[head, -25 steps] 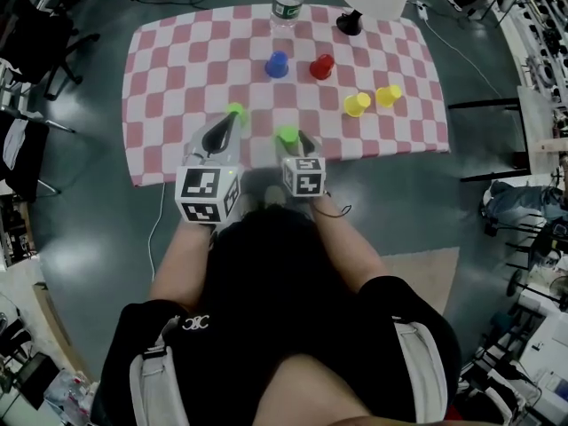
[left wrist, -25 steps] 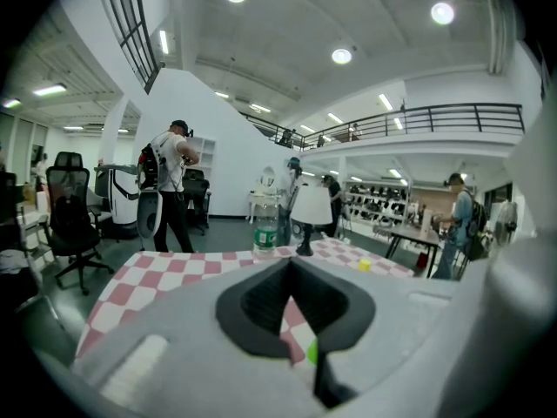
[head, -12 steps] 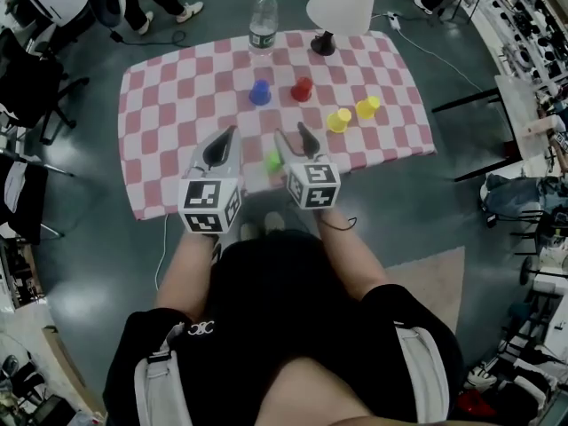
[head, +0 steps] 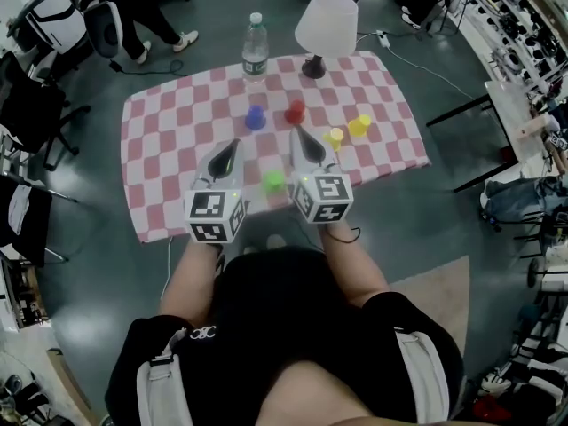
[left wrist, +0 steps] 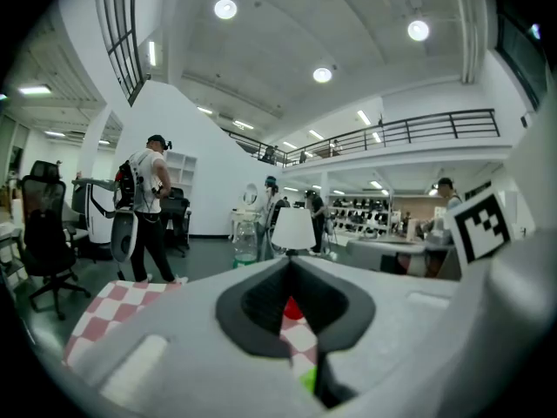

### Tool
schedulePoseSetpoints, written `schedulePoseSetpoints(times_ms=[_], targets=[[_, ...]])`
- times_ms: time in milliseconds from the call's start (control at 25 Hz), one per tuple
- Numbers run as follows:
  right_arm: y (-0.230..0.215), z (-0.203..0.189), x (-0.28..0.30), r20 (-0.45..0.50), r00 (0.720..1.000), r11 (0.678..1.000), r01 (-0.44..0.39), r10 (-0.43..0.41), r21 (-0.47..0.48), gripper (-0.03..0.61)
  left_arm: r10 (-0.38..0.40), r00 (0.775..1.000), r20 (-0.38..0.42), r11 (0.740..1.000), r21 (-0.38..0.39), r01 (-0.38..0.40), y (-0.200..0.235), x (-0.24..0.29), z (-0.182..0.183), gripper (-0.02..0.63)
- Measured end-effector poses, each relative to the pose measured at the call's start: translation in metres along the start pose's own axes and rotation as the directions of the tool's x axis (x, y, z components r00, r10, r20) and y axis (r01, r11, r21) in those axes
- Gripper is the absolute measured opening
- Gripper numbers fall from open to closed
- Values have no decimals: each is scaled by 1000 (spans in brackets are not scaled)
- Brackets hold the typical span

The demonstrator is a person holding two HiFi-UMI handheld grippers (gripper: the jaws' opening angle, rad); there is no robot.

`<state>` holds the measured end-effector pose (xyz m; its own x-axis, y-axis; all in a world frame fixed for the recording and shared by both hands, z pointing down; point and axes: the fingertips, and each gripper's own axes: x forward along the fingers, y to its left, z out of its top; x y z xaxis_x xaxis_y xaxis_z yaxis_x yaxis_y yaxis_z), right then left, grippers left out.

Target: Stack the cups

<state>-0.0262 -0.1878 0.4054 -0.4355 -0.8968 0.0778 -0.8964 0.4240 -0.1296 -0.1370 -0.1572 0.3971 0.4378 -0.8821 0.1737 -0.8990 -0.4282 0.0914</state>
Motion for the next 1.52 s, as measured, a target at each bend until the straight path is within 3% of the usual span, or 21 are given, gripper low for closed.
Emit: schedulePoseSetpoints(times_ms=[320, 680, 1040, 1160, 1240, 1520], targets=[[-41, 3, -29, 12, 991, 991, 136, -137, 16, -3, -133, 991, -12, 991, 16, 133, -41, 24, -1, -2], [-100, -10, -82, -7, 947, 947, 320, -320, 30, -3, -303, 952, -43, 952, 23, 304, -110, 56, -11, -2], [-127, -15, -104, -13, 913, 911, 409, -409, 44, -3, -362, 930, -64, 931, 34, 364, -137, 69, -11, -2], [-128, -17, -102, -3, 915, 914, 402, -402, 52, 1, -360, 930, -68, 931, 36, 363, -136, 70, -11, -2], [-126, -20, -95, -12, 931, 928, 366, -366, 67, 182, -358, 931, -69, 932, 38, 361, -135, 72, -11, -2], [-129, -43, -77, -90, 940, 939, 336, -330, 66, 204, -345, 935, -78, 936, 44, 349, -130, 77, -13, -2]])
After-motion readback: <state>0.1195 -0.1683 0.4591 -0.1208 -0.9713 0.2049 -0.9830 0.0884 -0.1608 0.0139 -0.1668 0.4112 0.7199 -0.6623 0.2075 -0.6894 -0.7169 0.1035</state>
